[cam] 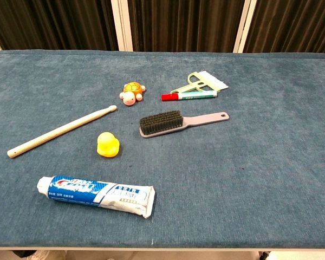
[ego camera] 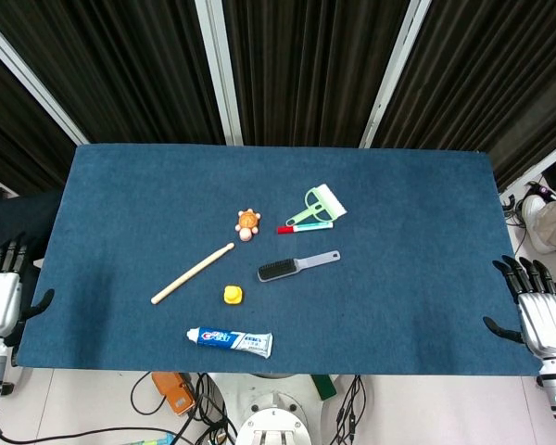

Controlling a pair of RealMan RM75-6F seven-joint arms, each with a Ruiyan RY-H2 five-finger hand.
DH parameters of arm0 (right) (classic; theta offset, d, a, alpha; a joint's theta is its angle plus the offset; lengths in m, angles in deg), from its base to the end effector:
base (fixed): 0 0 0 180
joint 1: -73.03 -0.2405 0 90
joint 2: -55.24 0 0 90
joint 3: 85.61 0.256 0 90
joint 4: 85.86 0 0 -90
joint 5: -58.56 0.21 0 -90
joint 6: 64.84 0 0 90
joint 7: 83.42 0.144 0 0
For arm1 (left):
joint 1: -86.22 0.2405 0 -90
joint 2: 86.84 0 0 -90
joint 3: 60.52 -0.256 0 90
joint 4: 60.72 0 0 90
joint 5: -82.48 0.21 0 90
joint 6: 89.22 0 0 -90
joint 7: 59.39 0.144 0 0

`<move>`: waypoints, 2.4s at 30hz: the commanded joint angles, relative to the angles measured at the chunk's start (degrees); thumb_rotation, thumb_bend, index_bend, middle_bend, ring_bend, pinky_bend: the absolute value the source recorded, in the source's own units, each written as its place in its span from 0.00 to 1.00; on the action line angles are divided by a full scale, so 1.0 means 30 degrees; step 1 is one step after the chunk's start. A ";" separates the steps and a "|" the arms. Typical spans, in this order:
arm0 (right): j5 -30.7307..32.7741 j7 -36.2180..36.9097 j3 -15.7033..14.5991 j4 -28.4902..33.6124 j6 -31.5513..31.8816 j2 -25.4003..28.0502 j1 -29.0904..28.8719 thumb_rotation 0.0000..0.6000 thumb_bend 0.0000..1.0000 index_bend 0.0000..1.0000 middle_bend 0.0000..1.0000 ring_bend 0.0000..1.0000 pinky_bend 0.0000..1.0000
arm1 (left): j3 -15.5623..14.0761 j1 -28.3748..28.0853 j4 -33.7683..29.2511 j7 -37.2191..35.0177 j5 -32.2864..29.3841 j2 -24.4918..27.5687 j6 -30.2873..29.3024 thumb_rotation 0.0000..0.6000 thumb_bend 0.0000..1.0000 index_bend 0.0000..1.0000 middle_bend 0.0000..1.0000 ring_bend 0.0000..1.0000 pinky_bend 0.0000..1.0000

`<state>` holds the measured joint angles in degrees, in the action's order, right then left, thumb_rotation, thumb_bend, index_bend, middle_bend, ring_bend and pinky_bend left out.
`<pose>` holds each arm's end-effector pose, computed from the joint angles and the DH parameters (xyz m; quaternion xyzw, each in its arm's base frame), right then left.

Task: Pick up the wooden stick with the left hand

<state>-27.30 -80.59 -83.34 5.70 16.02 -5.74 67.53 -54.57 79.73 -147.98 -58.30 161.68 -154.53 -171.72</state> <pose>-0.3215 -0.1826 0.1679 0.6118 -0.4033 0.3619 0.5763 -0.3313 0.2018 0.1563 -0.5645 -0.3925 -0.3699 0.6248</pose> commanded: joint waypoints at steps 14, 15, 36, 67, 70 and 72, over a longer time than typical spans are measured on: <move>0.0459 0.0273 0.0008 0.0221 -0.0612 0.0173 -0.0135 1.00 0.29 0.16 0.14 0.08 0.00 | 0.0621 -0.3241 -0.0129 0.1913 -0.1866 -0.2996 0.4963 1.00 0.25 0.00 0.07 0.02 0.15; 0.0454 0.0276 0.0005 0.0224 -0.0607 0.0173 -0.0133 1.00 0.29 0.16 0.14 0.08 0.00 | 0.0695 -0.3404 -0.0062 0.1996 -0.2118 -0.3154 0.5224 1.00 0.25 0.00 0.08 0.02 0.15; 0.0419 0.0242 -0.0063 0.0229 -0.0853 0.0155 -0.0267 1.00 0.29 0.16 0.14 0.08 0.00 | 0.1252 -0.6057 -0.2906 1.0229 -0.7217 -0.6454 0.5477 1.00 0.23 0.16 0.20 0.02 0.15; 0.0430 0.0345 -0.0149 0.0240 -0.1066 0.0178 -0.0368 1.00 0.29 0.16 0.14 0.08 0.00 | 0.1253 -0.7917 -0.0227 1.1739 -0.9214 -0.9629 0.4859 1.00 0.24 0.45 0.53 0.23 0.15; 0.0440 0.0363 -0.0150 0.0240 -0.1079 0.0187 -0.0374 1.00 0.29 0.16 0.14 0.08 0.00 | 0.1215 -0.7965 0.0040 1.1734 -0.9335 -0.9793 0.4894 1.00 0.25 0.46 0.54 0.24 0.15; 0.0448 0.0379 -0.0143 0.0246 -0.1067 0.0190 -0.0371 1.00 0.29 0.16 0.14 0.08 0.00 | 0.1218 -0.8001 0.0247 1.1667 -0.9353 -0.9924 0.4898 1.00 0.25 0.47 0.55 0.24 0.15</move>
<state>-25.95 -79.45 -83.77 6.43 12.82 -5.17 66.42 -50.91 55.81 -147.49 -23.20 133.68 -184.10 -157.04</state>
